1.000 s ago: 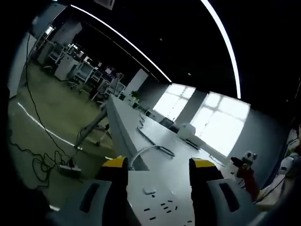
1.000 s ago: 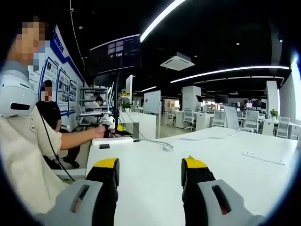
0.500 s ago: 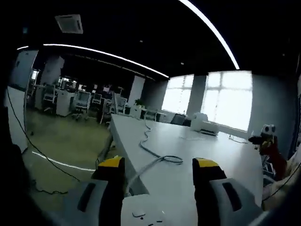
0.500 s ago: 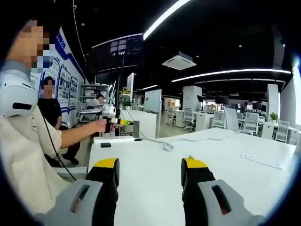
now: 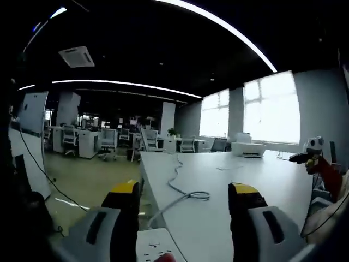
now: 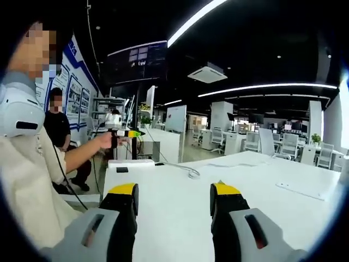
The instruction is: Pick up the power strip scattered on the table, fix it on the side mounting bracket of the table, and press the switch
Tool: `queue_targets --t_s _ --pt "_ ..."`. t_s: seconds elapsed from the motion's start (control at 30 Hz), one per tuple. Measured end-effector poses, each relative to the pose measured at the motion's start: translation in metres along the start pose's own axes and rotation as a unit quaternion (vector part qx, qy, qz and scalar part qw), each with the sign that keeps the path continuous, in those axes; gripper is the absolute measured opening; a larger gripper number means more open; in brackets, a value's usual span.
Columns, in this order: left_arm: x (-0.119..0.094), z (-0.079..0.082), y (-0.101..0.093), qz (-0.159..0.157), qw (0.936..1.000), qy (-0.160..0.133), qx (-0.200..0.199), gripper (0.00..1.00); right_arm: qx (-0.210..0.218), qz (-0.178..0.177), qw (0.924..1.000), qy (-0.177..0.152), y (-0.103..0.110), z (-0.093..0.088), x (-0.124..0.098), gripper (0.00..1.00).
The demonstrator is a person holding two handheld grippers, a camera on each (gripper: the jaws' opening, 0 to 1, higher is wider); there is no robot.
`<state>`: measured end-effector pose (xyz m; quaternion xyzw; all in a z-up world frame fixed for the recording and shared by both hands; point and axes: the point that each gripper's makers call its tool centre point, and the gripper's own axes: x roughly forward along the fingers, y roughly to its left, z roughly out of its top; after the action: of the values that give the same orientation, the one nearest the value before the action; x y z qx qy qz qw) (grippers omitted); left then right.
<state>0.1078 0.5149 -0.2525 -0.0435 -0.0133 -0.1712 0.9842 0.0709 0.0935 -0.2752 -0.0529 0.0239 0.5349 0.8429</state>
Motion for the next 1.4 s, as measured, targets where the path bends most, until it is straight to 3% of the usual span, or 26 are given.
queue_targets --t_s 0.17,0.43,0.67,0.9,1.13,1.4 --pt "-0.003 0.009 -0.025 -0.014 0.9998 -0.006 0.011 0.71 -0.001 -0.004 1.0 -0.005 0.001 0.001 -0.007 0.49" --pt "-0.005 0.007 -0.04 0.002 0.9997 0.005 0.024 0.71 -0.002 -0.019 0.9997 -0.012 -0.004 0.005 -0.022 0.49" --pt "-0.012 0.016 -0.057 0.003 0.9989 -0.006 0.047 0.7 -0.005 -0.04 0.9989 -0.023 -0.01 0.013 -0.036 0.49" --pt "-0.02 0.026 -0.09 -0.005 0.9977 -0.035 0.058 0.7 -0.003 -0.075 0.9965 -0.038 -0.018 0.016 -0.055 0.49" --pt "-0.018 0.021 -0.121 -0.023 0.9966 -0.051 0.061 0.7 -0.004 -0.113 0.9929 -0.037 -0.031 0.012 -0.074 0.49" --pt "-0.014 0.015 -0.134 -0.027 0.9968 -0.052 0.054 0.69 0.004 -0.13 0.9908 -0.039 -0.034 0.008 -0.083 0.49"
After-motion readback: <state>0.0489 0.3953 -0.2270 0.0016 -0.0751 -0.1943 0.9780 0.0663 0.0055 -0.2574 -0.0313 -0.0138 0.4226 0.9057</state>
